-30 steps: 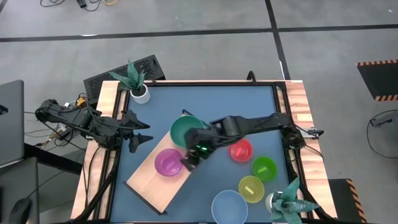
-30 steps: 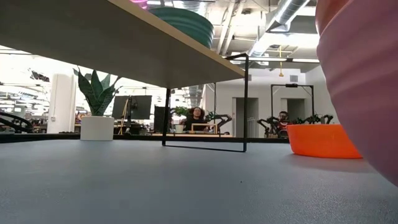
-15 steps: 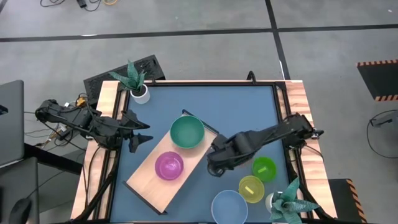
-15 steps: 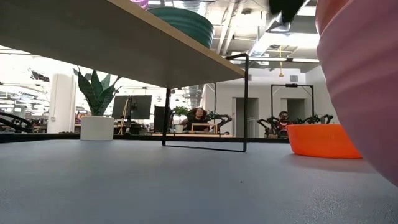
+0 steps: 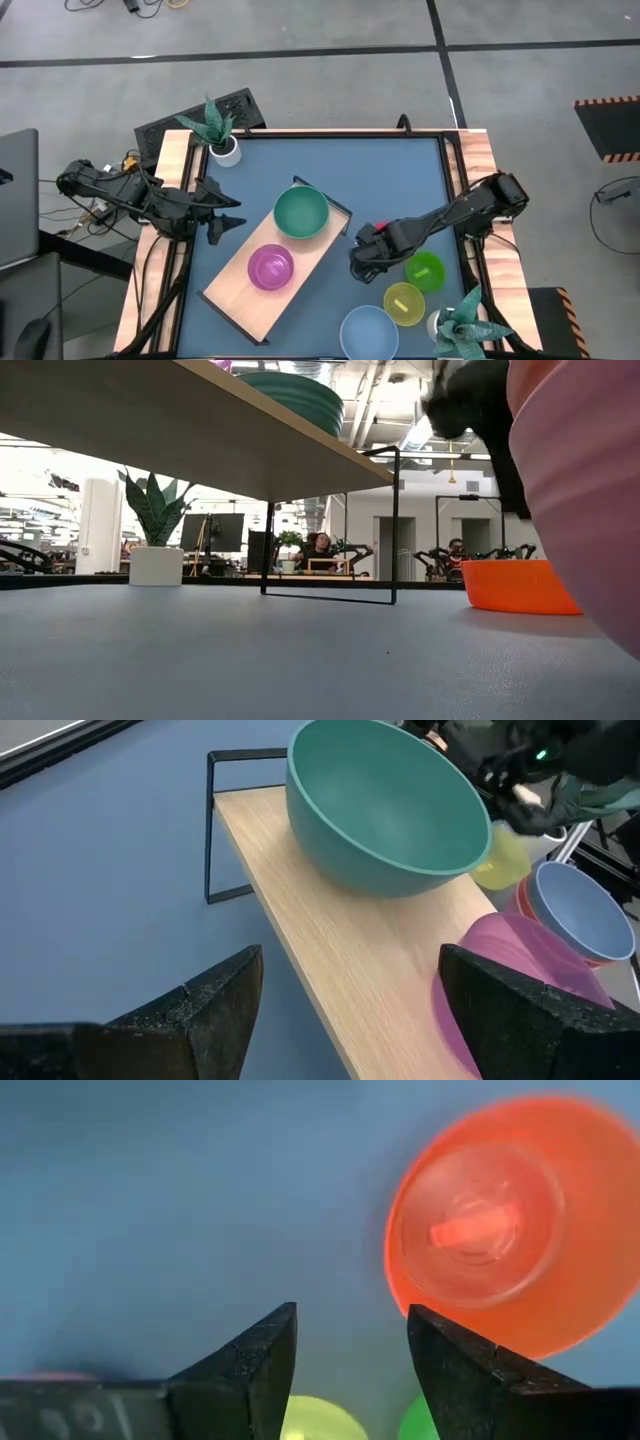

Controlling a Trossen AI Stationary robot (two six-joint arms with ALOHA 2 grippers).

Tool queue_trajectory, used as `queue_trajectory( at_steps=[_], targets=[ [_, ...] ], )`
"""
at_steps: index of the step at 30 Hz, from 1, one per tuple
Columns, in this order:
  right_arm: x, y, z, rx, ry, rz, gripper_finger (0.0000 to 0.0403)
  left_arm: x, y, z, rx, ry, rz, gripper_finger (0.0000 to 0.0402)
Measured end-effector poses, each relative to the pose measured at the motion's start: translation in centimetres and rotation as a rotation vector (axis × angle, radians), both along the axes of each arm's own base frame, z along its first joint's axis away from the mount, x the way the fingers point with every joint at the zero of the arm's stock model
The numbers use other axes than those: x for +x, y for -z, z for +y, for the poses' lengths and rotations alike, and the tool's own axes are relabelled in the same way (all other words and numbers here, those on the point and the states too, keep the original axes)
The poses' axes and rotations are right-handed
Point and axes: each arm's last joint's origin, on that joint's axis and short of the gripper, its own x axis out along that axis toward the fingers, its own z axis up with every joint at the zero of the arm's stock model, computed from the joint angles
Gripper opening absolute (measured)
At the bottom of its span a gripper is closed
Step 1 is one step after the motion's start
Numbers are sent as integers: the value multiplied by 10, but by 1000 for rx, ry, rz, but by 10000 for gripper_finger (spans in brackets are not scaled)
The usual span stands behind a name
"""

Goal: Place and stack bowls onto a shelf
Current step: Stack the light orange bowl on top of the light violet bowl on the shelf

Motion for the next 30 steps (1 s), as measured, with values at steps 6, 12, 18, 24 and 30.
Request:
queue_trajectory(
  at_steps=[6,12,18,24,30],
  targets=[
    [-5,25,-8,0,-31,-5,220,0,0,1,-20,-41,-10,286],
    [-1,51,-12,9,-69,40,198,0,0,2,-30,-82,-20,286],
    [0,55,-14,6,-44,52,71,0,0,2,-50,-98,-19,286],
    [-2,31,-18,9,-19,40,23,-1,1,2,-45,-106,-14,286],
    [-2,-30,-17,61,35,-106,23,-1,1,2,-40,-108,-5,286]
  ],
)
